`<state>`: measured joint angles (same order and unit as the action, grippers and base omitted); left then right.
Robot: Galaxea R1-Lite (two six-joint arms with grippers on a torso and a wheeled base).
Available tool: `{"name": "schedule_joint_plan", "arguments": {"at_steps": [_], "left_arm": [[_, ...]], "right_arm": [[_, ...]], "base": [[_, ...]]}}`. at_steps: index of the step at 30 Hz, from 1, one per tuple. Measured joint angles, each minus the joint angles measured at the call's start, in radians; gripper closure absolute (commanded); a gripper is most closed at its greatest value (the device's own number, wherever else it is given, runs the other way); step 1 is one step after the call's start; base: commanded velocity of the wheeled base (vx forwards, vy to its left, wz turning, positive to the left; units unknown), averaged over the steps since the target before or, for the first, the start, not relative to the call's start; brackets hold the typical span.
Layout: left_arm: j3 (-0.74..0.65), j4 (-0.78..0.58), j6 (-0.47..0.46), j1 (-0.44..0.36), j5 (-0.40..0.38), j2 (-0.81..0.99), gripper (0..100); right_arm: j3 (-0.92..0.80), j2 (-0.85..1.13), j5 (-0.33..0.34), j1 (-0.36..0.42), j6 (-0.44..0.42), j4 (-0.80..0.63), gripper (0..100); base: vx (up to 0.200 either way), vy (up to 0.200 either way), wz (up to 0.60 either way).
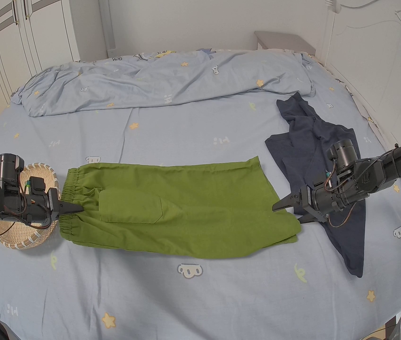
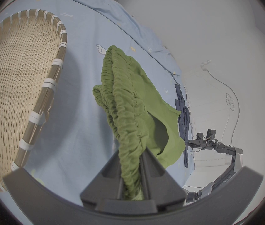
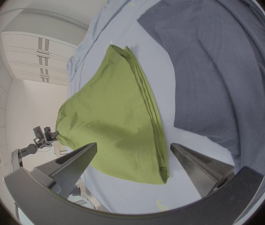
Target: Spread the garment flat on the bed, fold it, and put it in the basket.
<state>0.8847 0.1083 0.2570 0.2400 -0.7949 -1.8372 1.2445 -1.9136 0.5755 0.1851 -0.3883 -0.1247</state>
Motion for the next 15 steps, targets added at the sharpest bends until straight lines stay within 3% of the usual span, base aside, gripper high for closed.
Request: {"name": "schedule_joint_plan", "arguments": {"at_steps": [11,12,15], "left_arm": [[0.0,0.0,0.0,-0.001,-0.001,-0.001,100],[0.0,0.0,0.0,-0.001,0.0,-0.001,100],[0.001,0.0,0.0,-0.002,0.0,-0.001,100]], "right_arm": [[-0.017,-0.032,0.022,0.014,0.003,-0.023,0],[-0.019,-0.034,0.022,0.016,0.003,-0.023,100],[-0.023,-0.037,0.022,0.024,0.003,-0.024,100]], "base": [[0.0,0.0,0.0],[0.0,0.0,0.0],[0.0,0.0,0.0]]}}
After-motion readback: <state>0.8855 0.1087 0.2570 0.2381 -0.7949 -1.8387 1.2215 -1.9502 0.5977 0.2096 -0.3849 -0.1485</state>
